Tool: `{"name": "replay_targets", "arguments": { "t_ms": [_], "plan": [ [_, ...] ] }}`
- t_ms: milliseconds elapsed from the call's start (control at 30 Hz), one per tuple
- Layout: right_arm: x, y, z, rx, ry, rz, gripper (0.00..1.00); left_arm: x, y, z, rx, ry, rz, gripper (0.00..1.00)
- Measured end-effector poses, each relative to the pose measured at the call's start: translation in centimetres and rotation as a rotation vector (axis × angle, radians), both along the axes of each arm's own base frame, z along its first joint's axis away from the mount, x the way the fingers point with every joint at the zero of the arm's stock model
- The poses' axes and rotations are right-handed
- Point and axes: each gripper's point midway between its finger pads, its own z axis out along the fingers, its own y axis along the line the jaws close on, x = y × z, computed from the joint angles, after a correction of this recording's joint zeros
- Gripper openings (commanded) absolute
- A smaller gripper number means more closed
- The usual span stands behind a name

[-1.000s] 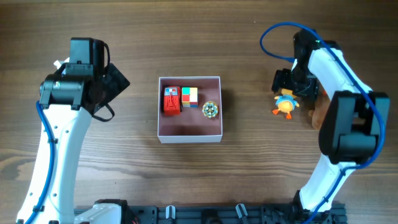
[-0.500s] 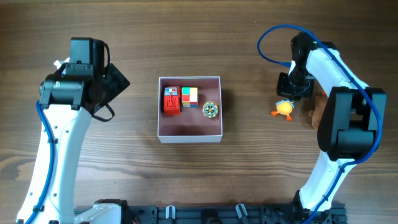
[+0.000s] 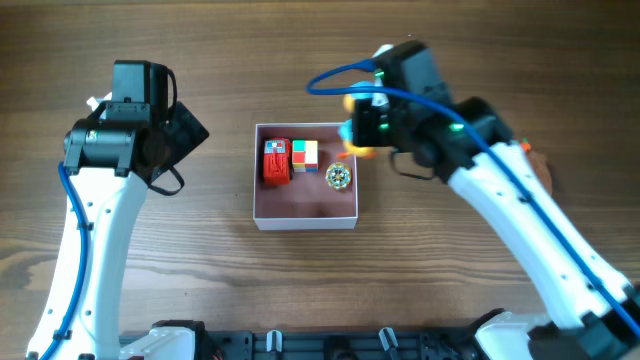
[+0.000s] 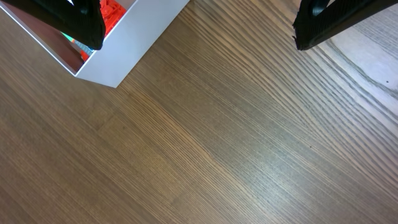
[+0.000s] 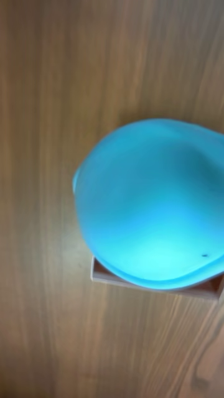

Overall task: Pack container
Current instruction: 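Carry the duck toy into the box and release it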

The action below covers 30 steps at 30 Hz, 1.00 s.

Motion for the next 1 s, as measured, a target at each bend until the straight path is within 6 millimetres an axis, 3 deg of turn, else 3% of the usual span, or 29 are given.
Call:
{"name": "replay_targets", "arguments": {
  "t_ms": [67, 133, 267, 333, 433, 467, 500, 533, 567, 1000],
  "plan": [
    [0.0, 1.5, -1.9, 0.000, 0.051, -0.010, 0.04, 0.0, 0.0, 0.0, 0.000, 0.002, 0.000, 0.98],
    [0.2, 2.6, -5.7, -0.032, 0.143, -0.032, 0.04, -0.1, 0.0, 0.0, 0.000, 0.004, 0.000, 0.98],
    [0.4, 2.8, -12.6, -0.119, 0.289, -0.062, 0.05, -0.3, 0.0, -0.1, 0.001, 0.013, 0.000, 0.98],
    [0.4, 2.8, -14.5, -0.143, 0.323, -0.066, 0.05, -0.3, 0.0, -0.1, 0.001, 0.014, 0.000, 0.98],
    [1.0, 3.2, -14.9, -0.132, 0.310, -0.067, 0.06, -0.3, 0.0, -0.1, 0.001, 0.014, 0.000, 0.98],
    [1.1, 3.2, -14.9, -0.129, 0.305, -0.068, 0.15, -0.3, 0.0, -0.1, 0.001, 0.014, 0.000, 0.98],
    [1.2, 3.1, -14.8, -0.127, 0.304, -0.070, 0.29, -0.3, 0.0, -0.1, 0.001, 0.015, 0.000, 0.98],
    [1.3, 2.9, -14.9, -0.126, 0.305, -0.078, 0.55, -0.3, 0.0, -0.1, 0.001, 0.015, 0.000, 0.98],
    [1.5, 2.7, -14.9, -0.126, 0.305, -0.081, 0.66, -0.3, 0.0, -0.1, 0.001, 0.015, 0.000, 0.98],
    [2.0, 2.3, -14.8, -0.139, 0.286, -0.041, 0.66, -0.3, 0.0, -0.2, 0.001, 0.016, 0.000, 0.98]
  ]
}}
